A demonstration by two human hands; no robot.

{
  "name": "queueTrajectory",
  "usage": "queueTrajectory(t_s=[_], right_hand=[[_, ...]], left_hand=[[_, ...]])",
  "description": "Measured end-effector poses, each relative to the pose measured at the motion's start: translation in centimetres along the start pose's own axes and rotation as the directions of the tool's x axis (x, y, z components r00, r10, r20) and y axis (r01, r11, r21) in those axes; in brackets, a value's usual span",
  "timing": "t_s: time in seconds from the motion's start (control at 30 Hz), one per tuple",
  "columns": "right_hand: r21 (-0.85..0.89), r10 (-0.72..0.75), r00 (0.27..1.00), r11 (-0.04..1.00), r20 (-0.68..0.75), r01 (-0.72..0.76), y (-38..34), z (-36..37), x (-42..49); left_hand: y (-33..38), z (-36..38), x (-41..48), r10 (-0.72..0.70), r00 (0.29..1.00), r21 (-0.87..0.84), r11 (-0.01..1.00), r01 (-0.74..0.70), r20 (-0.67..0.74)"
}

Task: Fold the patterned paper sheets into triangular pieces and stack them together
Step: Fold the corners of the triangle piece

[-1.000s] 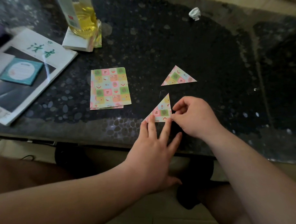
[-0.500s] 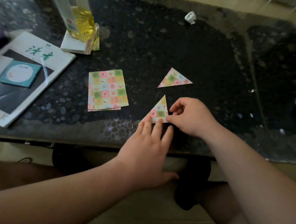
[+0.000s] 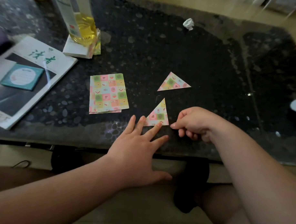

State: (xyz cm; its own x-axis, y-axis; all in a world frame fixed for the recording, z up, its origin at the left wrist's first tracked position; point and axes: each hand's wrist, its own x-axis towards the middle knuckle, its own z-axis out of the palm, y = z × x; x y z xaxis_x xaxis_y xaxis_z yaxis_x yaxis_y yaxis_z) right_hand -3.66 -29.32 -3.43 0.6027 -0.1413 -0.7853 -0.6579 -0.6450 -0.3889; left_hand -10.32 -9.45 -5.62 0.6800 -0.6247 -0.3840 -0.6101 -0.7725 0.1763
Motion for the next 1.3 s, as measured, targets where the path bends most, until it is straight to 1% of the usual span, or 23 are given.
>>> queueTrajectory(t_s=[0.07, 0.1, 0.17, 0.2, 0.23, 0.27, 0.3, 0.33, 0.4, 0.5, 0.63, 0.73, 0.77, 0.83, 0.9, 0.93, 1.03, 1.13, 1.2, 1.3], right_hand=[[0.02, -0.005, 1.0, 1.0, -0.006, 0.006, 0.4, -0.7, 0.1], [0.029, -0.04, 0.999, 0.999, -0.034, 0.041, 0.4, -0.8, 0.0], [0.014, -0.189, 0.971, 0.981, -0.146, 0.193, 0.2, -0.5, -0.2], [-0.04, -0.29, 0.933, 0.957, -0.215, 0.288, -0.1, -0.1, -0.4], [-0.135, -0.393, 0.882, 0.919, -0.259, 0.37, -0.5, 0.4, -0.6], [-0.247, -0.482, 0.838, 0.871, -0.257, 0.426, -0.9, 1.0, -0.9], [-0.346, -0.543, 0.81, 0.82, -0.221, 0.455, -1.1, 1.5, -1.0], [-0.419, -0.57, 0.802, 0.781, -0.177, 0.463, -1.2, 2.0, -1.0], [-0.482, -0.566, 0.815, 0.752, -0.123, 0.449, -1.3, 2.4, -0.6], [-0.458, -0.521, 0.847, 0.783, -0.11, 0.422, -1.6, 2.2, -0.5], [-0.461, -0.47, 0.874, 0.807, -0.124, 0.369, -1.9, 2.1, -0.6], [-0.437, -0.452, 0.882, 0.826, -0.134, 0.357, -2.0, 2.3, -0.6], [-0.431, -0.442, 0.887, 0.832, -0.136, 0.349, -2.0, 2.4, -0.6], [-0.426, -0.427, 0.893, 0.841, -0.144, 0.334, -2.0, 2.5, -0.6], [-0.426, -0.425, 0.892, 0.843, -0.155, 0.328, -2.0, 2.5, -0.7], [-0.424, -0.421, 0.894, 0.845, -0.155, 0.325, -2.0, 2.5, -0.8], [-0.421, -0.452, 0.881, 0.833, -0.142, 0.359, -2.0, 2.5, -0.9], [-0.459, -0.553, 0.823, 0.769, -0.128, 0.445, -1.6, 2.6, -1.2], [-0.439, -0.618, 0.775, 0.737, -0.13, 0.514, -1.0, 2.4, -1.7], [-0.35, -0.725, 0.662, 0.681, -0.192, 0.644, 0.1, 1.8, -2.5]], left_hand=[[-0.1, -0.2, -0.2, 0.014, 1.0, -0.007, 1.0, -0.013, 0.005], [-0.2, -0.2, -0.2, 0.024, 1.0, -0.015, 1.0, -0.024, 0.005], [-0.5, -0.1, -0.4, 0.043, 0.999, -0.034, 0.998, -0.043, 0.002], [-0.6, -0.1, -0.5, 0.05, 0.999, -0.045, 0.998, -0.05, 0.0], [-0.8, -0.1, -0.6, 0.054, 0.999, -0.055, 0.997, -0.054, 0.002], [-0.9, 0.0, -0.6, 0.058, 0.998, -0.061, 0.996, -0.057, 0.004], [-1.1, -0.1, -0.7, 0.062, 0.998, -0.064, 0.996, -0.062, 0.003], [-1.2, -0.1, -0.8, 0.064, 0.998, -0.064, 0.996, -0.064, 0.0], [-1.6, -0.4, -1.0, 0.054, 0.999, -0.089, 0.995, -0.054, -0.003], [-2.3, -1.5, -1.7, -0.015, 1.0, -0.159, 0.987, 0.011, -0.022], [-3.5, -2.5, -3.3, -0.137, 0.99, -0.109, 0.984, 0.14, 0.033], [-3.6, -2.8, -3.9, -0.124, 0.991, -0.093, 0.987, 0.128, 0.044], [-3.5, -2.8, -3.9, -0.116, 0.993, -0.104, 0.988, 0.118, 0.026], [-3.3, -2.9, -3.4, -0.129, 0.99, -0.177, 0.977, 0.118, -0.056], [-3.3, -2.9, -2.6, -0.191, 0.97, -0.305, 0.942, 0.139, -0.148], [-3.3, -3.0, -2.2, -0.232, 0.958, -0.377, 0.913, 0.155, -0.168], [-3.5, -3.1, -1.1, -0.316, 0.937, -0.534, 0.823, 0.194, -0.146], [-3.8, -3.5, -0.3, -0.374, 0.922, -0.673, 0.708, 0.215, -0.099], [-4.0, -3.8, 0.1, -0.404, 0.911, -0.747, 0.631, 0.209, -0.087], [-4.4, -4.1, 0.6, -0.414, 0.91, -0.841, 0.498, 0.213, -0.014]])
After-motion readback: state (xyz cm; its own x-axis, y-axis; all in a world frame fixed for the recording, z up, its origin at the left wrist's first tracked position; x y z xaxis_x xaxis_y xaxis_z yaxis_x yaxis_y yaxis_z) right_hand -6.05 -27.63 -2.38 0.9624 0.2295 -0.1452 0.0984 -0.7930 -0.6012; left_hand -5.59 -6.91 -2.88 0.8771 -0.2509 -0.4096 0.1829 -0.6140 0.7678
